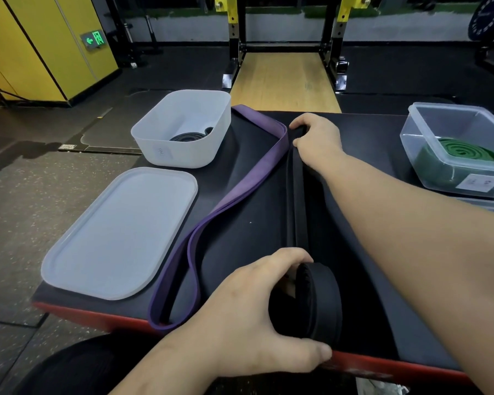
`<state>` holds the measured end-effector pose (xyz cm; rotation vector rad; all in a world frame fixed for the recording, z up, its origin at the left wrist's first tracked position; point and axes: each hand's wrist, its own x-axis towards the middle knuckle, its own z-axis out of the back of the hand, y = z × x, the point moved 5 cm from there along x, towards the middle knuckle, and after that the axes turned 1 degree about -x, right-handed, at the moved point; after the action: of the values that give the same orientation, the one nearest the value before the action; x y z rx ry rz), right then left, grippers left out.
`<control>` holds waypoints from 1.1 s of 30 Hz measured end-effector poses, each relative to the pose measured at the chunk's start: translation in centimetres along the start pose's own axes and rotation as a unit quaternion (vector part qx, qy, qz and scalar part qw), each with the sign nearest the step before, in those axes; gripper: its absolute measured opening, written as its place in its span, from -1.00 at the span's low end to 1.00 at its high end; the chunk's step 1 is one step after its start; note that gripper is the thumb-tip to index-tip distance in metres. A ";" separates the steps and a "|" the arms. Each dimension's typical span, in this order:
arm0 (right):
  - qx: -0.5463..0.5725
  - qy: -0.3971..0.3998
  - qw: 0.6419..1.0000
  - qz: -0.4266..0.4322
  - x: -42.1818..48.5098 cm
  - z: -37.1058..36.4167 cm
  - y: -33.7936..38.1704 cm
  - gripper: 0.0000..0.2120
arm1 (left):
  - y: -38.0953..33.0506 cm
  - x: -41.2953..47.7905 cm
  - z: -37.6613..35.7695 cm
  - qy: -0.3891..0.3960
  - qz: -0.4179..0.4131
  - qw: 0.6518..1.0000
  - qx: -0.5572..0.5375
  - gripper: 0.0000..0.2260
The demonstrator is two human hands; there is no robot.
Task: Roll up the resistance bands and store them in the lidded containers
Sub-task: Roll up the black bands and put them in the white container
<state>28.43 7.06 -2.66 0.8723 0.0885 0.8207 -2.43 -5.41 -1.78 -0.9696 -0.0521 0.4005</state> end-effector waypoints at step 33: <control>-0.159 0.008 0.986 -0.046 3.8 1.0 -4.4 -0.87 | 1.0 6.7 -1.4 -0.035 -0.080 0.996 0.033 -0.28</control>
<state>34.13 7.31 -4.20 0.5559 0.0094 0.7305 3.77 -3.61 -4.31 -0.8789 -0.1788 0.2862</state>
